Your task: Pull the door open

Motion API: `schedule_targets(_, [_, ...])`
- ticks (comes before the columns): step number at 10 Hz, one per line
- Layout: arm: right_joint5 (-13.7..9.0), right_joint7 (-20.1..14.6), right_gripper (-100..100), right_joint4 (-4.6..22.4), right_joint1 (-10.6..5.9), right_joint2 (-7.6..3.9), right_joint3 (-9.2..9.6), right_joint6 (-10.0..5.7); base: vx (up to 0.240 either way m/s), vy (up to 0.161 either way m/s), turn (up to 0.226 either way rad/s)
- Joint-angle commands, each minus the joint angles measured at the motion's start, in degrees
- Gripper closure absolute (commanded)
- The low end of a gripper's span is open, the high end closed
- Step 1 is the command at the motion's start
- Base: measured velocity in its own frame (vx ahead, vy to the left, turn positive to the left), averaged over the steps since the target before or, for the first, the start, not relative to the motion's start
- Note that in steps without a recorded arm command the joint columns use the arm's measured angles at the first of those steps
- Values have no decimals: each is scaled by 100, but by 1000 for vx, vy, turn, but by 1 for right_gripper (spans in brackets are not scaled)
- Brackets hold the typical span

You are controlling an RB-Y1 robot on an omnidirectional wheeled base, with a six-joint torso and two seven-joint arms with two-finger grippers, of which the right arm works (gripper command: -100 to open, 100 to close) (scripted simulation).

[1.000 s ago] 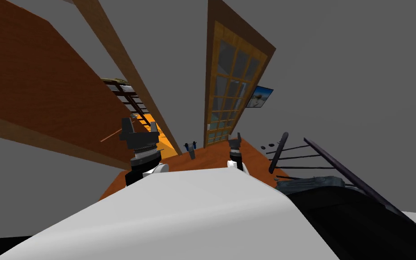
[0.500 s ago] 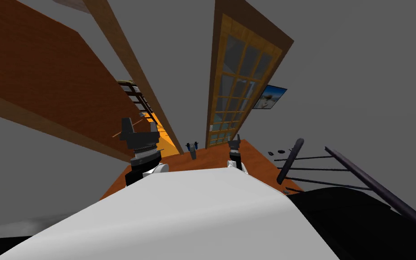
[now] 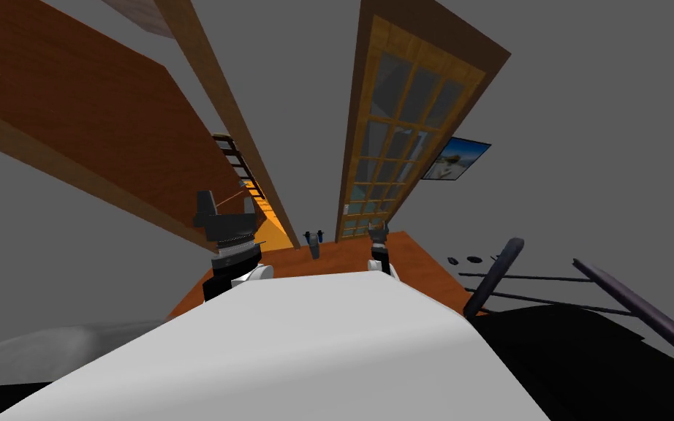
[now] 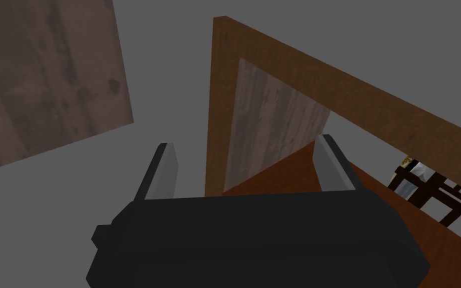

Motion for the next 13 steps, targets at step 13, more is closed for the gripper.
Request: schedule_targets(13, [-531,-1967,-100,2102,-746,14,-423,-260,44,-64,176])
